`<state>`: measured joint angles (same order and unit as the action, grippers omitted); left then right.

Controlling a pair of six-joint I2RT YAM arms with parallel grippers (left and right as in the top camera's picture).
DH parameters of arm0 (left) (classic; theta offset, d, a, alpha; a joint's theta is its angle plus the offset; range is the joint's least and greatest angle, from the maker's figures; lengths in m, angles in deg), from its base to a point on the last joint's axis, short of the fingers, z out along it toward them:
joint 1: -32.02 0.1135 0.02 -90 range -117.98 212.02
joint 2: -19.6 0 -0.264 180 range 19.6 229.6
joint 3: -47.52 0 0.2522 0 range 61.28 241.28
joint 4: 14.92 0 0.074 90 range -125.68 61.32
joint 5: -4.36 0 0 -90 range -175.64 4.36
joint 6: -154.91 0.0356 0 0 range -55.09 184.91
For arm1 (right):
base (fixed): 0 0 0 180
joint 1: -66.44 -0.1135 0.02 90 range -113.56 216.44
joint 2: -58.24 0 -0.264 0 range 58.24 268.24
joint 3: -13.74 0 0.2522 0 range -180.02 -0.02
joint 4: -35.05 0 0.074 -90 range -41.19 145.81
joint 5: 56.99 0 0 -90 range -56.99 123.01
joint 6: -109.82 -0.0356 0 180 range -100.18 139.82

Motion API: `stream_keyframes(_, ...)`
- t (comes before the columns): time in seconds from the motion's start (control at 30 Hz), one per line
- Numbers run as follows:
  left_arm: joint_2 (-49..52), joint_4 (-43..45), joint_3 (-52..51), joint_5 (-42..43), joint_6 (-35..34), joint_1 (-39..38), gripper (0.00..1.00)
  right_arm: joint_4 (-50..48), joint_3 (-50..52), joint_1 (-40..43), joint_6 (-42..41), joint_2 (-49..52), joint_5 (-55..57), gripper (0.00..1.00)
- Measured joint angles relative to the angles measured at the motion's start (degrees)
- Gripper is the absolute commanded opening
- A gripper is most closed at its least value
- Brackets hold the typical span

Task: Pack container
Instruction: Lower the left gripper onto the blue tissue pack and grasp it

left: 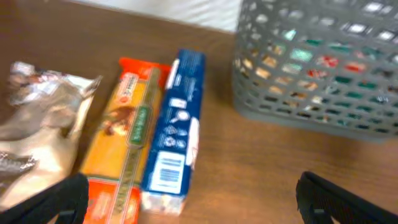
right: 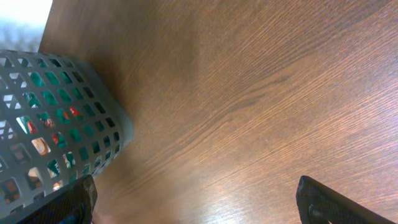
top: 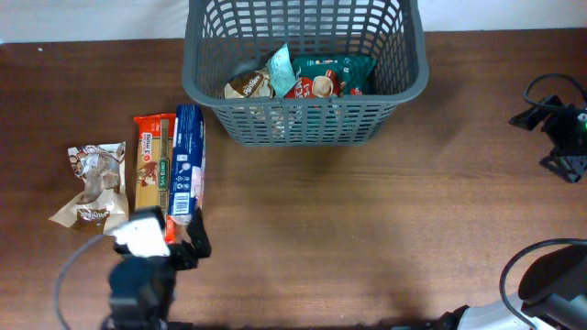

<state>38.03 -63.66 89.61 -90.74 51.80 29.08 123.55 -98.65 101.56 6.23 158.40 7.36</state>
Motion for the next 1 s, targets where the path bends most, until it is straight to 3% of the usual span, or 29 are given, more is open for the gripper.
stream_keyframes(0.27,38.4,-15.9,33.2,-1.6,1.1,0.1,0.99,0.0,0.2,0.0,-0.1,0.0,-0.2,0.99)
stream_keyframes(0.4,52.0,-20.1,44.2,0.2,2.3,0.1,1.00,0.0,0.2,0.0,-0.1,0.0,-0.2,0.99)
stream_keyframes(0.63,65.0,-20.2,46.8,4.3,4.6,0.2,0.89,0.0,0.2,0.0,-0.2,0.0,-0.2,0.99)
stream_keyframes(1.0,79.6,-20.2,46.8,6.5,10.4,4.3,0.89,0.0,0.2,-0.1,-0.2,0.0,-0.2,0.99)
